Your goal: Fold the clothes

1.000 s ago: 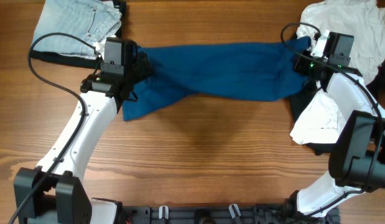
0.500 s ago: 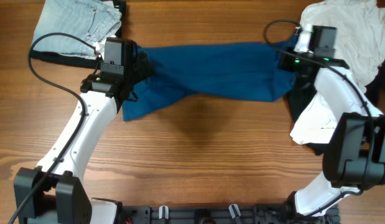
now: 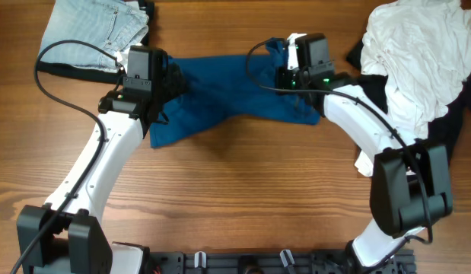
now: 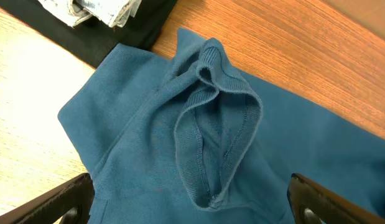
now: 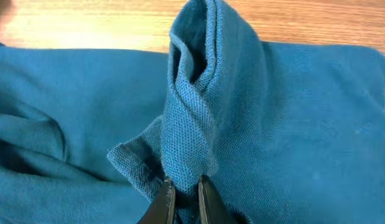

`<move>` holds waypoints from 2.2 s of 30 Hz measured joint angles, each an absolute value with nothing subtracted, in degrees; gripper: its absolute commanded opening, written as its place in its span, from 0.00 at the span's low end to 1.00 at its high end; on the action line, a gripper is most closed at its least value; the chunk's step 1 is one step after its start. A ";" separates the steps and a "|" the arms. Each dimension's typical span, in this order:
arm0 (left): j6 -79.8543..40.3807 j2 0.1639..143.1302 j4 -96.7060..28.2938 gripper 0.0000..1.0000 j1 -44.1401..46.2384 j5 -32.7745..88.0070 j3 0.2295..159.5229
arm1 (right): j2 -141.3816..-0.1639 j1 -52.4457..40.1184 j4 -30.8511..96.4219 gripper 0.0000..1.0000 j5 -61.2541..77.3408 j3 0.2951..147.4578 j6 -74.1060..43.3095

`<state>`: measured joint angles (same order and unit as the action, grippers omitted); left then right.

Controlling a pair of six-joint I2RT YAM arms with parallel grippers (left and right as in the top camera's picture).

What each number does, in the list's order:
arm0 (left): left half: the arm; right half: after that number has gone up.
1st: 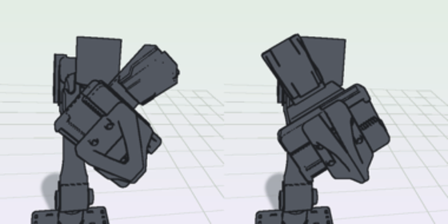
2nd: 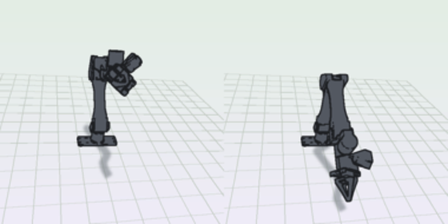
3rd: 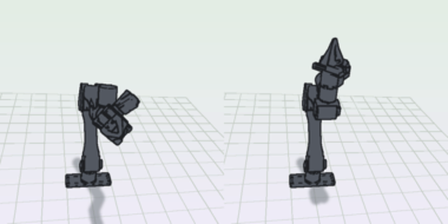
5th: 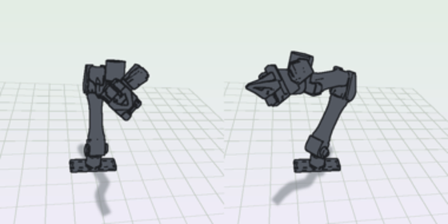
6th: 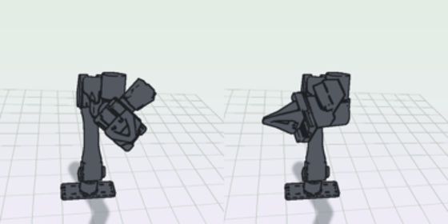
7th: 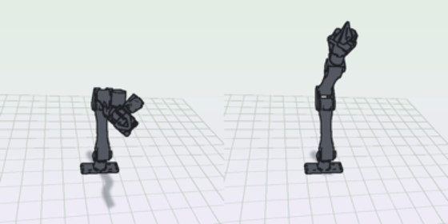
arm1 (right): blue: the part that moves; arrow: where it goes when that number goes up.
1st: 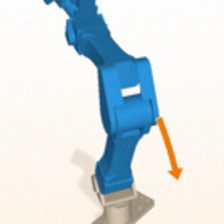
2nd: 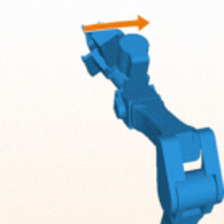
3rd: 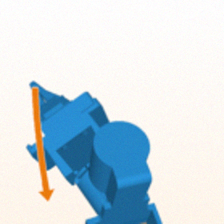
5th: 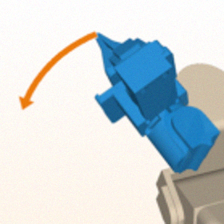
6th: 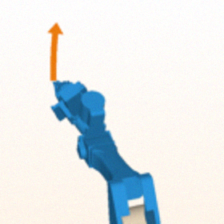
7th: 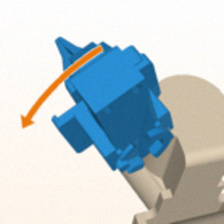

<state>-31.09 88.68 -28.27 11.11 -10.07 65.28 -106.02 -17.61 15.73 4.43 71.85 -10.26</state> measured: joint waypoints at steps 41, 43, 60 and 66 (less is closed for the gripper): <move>-28.10 88.68 -35.53 1.00 8.23 -9.98 65.28 | -113.69 -27.83 37.21 0.61 17.56 83.79 -8.12; -27.20 88.68 -36.18 1.00 8.01 -9.08 65.28 | -112.97 -25.89 37.50 0.71 17.58 83.85 -7.81; 5.80 107.87 -19.27 0.90 -15.33 22.22 65.36 | -98.15 -14.31 45.43 0.86 9.98 86.35 -4.14; 6.59 112.60 -14.63 0.83 -15.33 22.65 65.43 | -98.15 -14.31 45.43 0.86 9.80 86.35 -4.14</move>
